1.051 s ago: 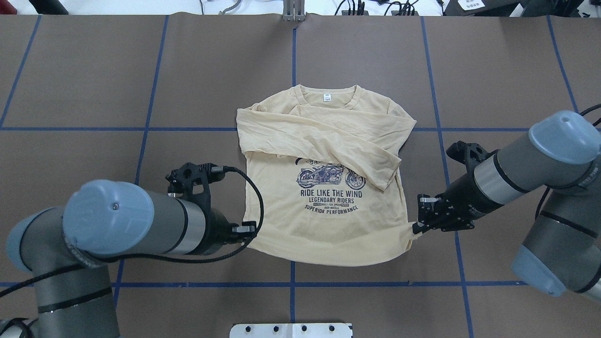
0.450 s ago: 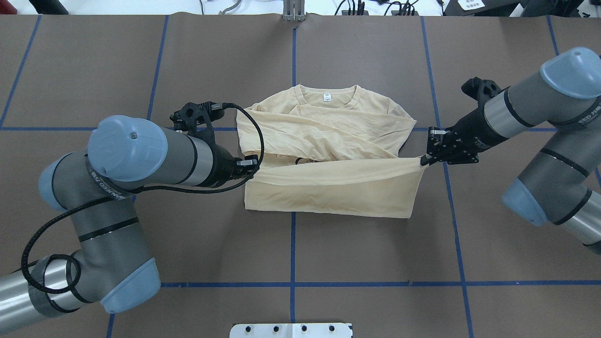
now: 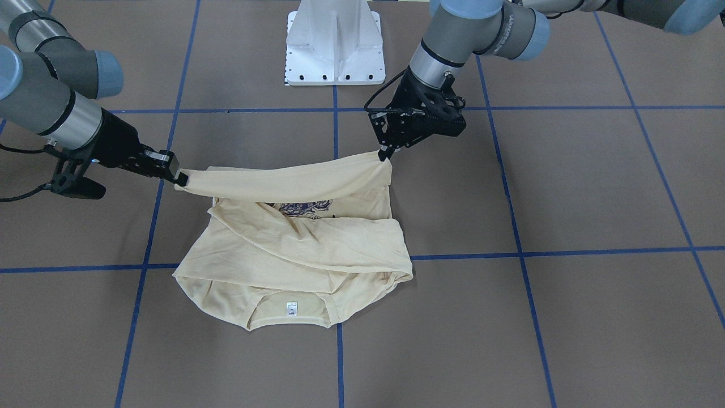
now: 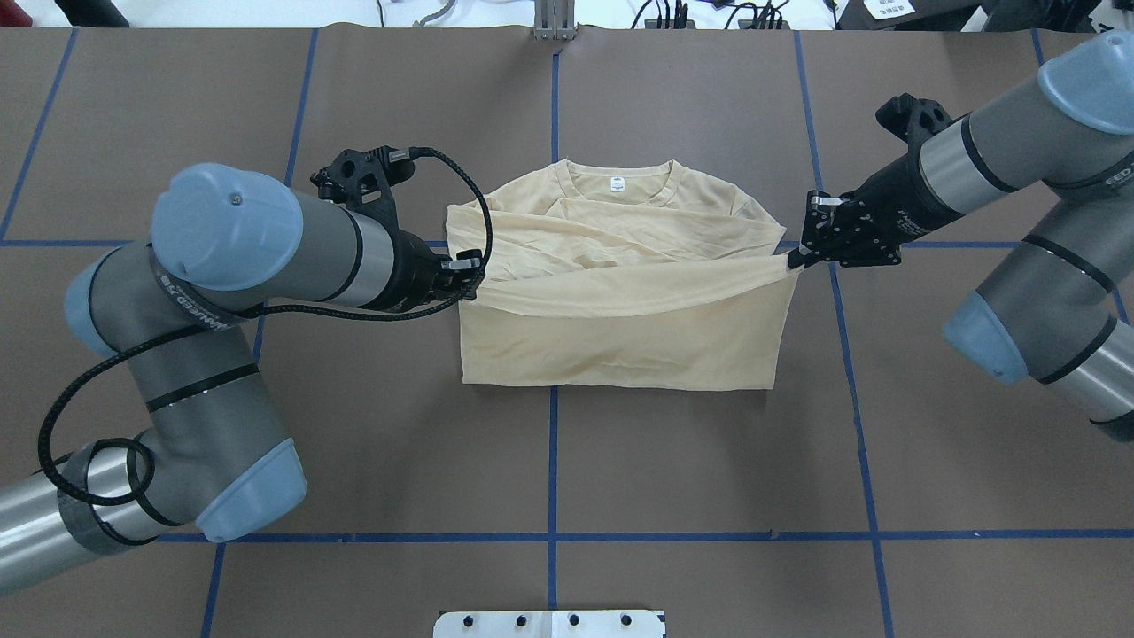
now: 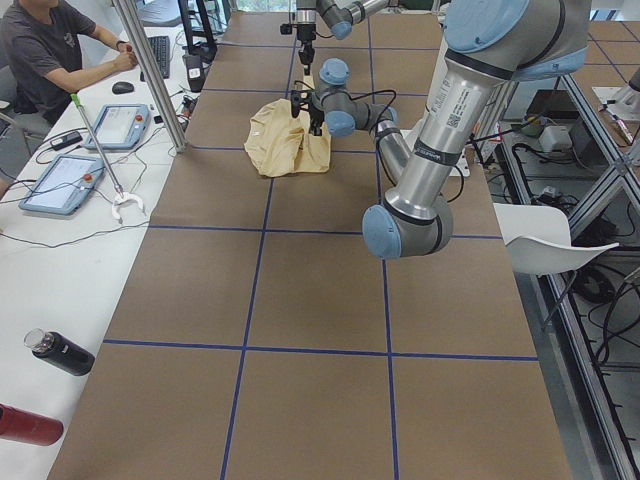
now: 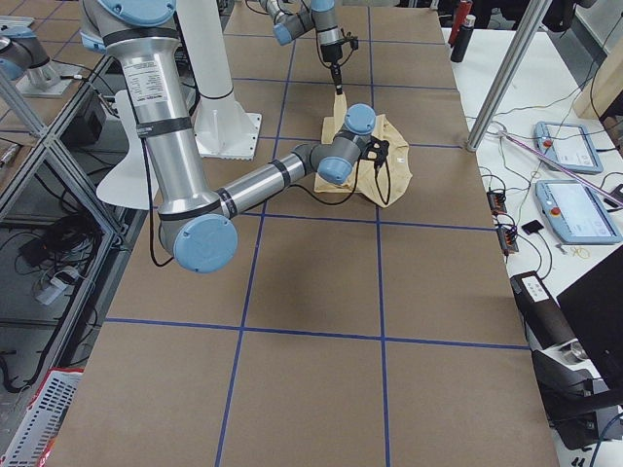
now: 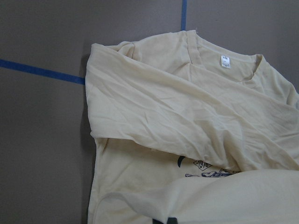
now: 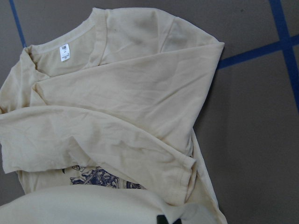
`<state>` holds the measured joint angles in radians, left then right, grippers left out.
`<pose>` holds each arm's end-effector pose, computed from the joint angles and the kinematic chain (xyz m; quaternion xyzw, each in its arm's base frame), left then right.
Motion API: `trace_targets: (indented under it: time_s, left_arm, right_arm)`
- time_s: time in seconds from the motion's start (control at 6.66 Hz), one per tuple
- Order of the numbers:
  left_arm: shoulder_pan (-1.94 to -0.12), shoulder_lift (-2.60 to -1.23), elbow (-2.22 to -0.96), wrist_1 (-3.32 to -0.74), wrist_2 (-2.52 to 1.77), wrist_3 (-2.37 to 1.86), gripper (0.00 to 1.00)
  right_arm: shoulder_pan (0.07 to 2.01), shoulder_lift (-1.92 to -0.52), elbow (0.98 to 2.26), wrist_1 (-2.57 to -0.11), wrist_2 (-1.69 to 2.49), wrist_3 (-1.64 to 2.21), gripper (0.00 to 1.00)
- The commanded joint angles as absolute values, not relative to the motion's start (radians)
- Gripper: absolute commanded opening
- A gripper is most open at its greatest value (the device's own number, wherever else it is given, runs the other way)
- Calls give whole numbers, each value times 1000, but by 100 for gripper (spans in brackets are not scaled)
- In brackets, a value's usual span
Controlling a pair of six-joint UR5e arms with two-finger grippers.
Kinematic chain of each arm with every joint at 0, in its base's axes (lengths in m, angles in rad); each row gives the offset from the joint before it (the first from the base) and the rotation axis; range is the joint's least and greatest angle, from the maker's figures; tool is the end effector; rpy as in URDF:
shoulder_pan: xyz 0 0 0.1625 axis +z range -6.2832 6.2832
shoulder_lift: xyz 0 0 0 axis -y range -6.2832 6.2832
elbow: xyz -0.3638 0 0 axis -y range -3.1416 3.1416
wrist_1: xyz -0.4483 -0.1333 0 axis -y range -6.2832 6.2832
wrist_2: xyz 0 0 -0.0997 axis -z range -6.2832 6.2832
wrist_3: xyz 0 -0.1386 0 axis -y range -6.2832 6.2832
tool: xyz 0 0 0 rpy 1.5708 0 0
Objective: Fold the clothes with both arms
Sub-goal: 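Lift the hem with both grippers and carry it over toward the collar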
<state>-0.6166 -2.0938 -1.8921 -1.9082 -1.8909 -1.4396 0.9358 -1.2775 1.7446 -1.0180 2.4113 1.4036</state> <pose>0.4695 -0.4427 0.1002 0.0777 0.5603 -0.1109 0.8172 -0.3533 -0.5302 0.2723 -0.0698 -0.5662 0.1141 0.8134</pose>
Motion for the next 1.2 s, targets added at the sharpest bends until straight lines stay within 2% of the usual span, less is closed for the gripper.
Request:
trace_targets:
  time_s: [0.0,0.3,0.75,1.05]
  left_arm:
    - [-687,-2092,-1910,-1905,-1986,-1437,0]
    - [-710,-2123,-1834,-1940,-1985,-1430,0]
    - [-709,-2184,-1634,-2089,-1970,-1433,0]
    - [-709,-2201,-1597,-2105,-1931,-1433,0]
  right_arm:
    - [969,-1218,1697,-1019,2411,1404,0]
    - [1005,-1162,1629,-1019,2411,1404,0]
    - [1012,-1048,1499,-1017,2404,1401,0]
    - [1008,-1035,1457,-1015,2366,1401,0]
